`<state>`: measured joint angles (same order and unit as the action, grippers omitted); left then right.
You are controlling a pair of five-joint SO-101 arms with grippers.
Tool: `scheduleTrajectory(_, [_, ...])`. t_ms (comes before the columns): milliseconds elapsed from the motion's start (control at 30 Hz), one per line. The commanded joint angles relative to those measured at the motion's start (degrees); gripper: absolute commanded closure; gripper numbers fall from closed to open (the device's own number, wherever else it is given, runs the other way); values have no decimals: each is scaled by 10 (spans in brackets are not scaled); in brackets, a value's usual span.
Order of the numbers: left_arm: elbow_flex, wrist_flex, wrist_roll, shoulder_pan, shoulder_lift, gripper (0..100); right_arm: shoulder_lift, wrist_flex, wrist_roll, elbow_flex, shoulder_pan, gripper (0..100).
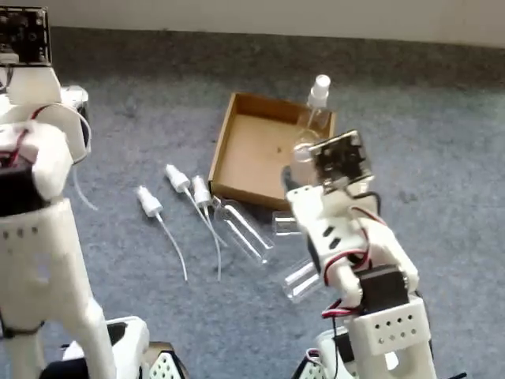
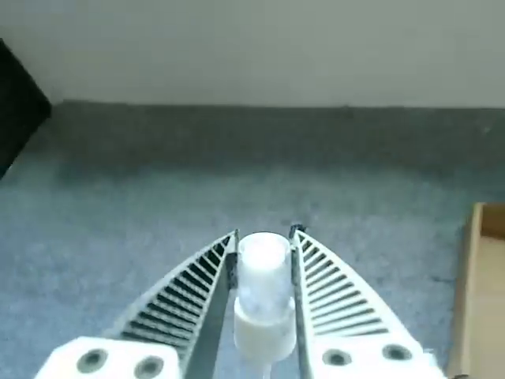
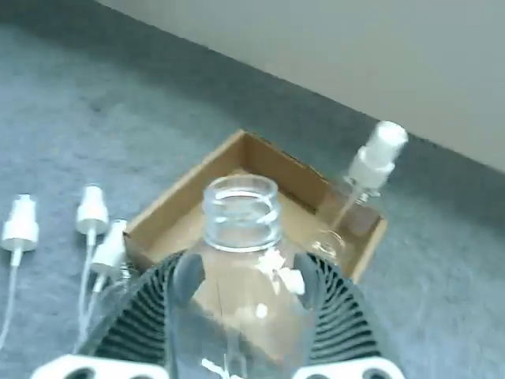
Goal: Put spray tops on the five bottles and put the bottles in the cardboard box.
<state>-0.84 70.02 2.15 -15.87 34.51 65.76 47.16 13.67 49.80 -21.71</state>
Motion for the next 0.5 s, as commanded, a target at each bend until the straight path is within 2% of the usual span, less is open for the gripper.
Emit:
scheduleTrajectory(0, [-72, 38, -40, 61, 75, 958, 29, -11, -7, -29, -72, 995])
scheduleTrajectory(67, [-88, 44, -66, 93, 108, 958, 69, -39, -7, 8, -95, 995])
scheduleTrajectory(233, [-105, 43, -120, 180, 157, 958, 245, -190, -6, 213, -98, 995])
scheduleTrajectory(367, [-104, -5, -165, 241, 160, 958, 349, -202, -7, 342, -98, 995])
scheduleTrajectory(467, [-104, -50, -182, 284, 160, 959, 378, -203, -7, 375, -98, 995])
